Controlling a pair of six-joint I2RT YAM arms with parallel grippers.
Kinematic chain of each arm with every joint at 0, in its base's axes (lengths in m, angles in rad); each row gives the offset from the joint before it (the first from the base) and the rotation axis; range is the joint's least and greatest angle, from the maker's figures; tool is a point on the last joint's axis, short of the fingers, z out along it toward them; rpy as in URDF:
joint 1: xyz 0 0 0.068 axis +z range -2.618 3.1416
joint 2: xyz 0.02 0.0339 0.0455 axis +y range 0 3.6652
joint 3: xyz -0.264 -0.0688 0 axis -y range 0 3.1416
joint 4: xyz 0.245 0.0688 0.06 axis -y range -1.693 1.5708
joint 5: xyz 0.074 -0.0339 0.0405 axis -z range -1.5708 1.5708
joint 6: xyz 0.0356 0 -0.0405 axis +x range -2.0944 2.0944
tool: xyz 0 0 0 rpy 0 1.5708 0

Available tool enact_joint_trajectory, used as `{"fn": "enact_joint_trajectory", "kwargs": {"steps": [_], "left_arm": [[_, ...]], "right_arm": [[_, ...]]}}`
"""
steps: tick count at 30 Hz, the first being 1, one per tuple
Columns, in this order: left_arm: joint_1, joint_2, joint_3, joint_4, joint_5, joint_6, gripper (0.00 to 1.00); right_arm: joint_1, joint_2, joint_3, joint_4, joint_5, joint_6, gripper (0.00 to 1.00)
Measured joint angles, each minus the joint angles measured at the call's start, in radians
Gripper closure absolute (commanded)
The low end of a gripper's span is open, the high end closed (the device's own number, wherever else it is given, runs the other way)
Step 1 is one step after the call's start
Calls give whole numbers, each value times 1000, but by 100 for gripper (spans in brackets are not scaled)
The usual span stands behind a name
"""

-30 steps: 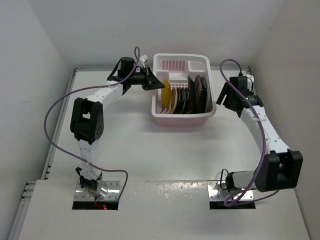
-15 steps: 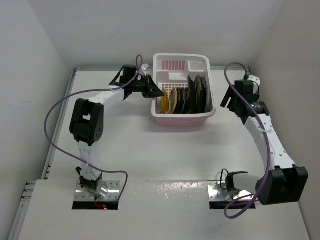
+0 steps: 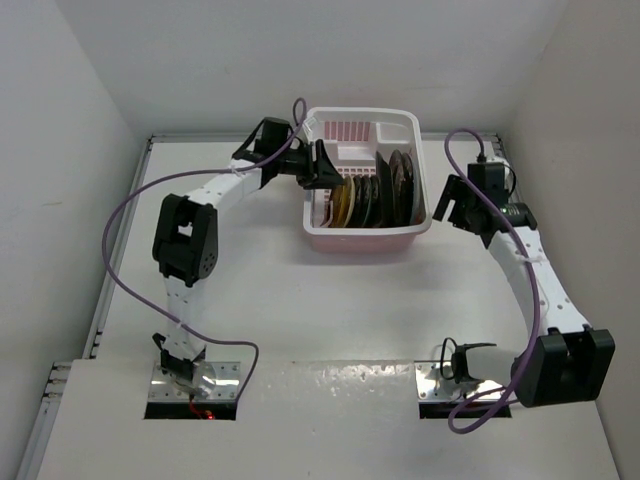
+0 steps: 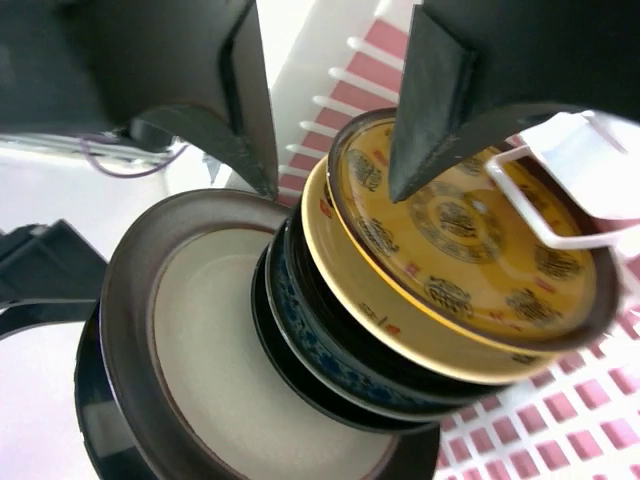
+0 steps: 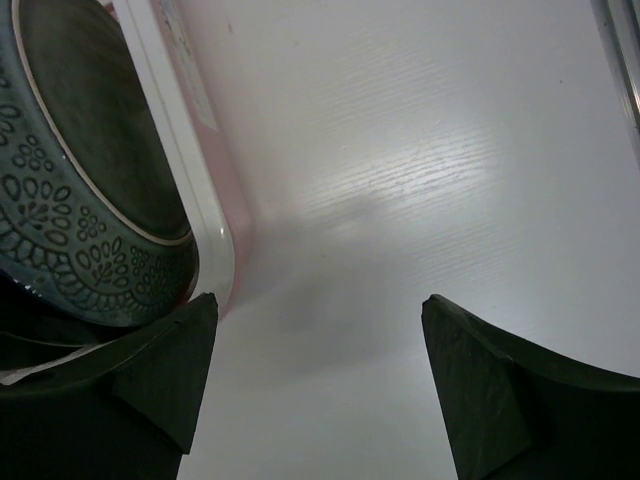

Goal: Load the plates into the dish rack

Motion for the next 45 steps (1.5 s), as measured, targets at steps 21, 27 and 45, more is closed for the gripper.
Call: {"fn": "enact_joint_trajectory", "kwargs": {"steps": [21,27,45], "left_arm": [[26,-682,-332,-189,-949,1241,38],[259,-995,-899,-156,-1110,1109,33],[292,-1275,-1311,4,-1054,987,20]], "right_arm": [[-229,56,16,-110,-250,31,2],[-229,-4,-83,-112,-206,73,0],[-229,-329,-297,-129,-194,135,0]]}}
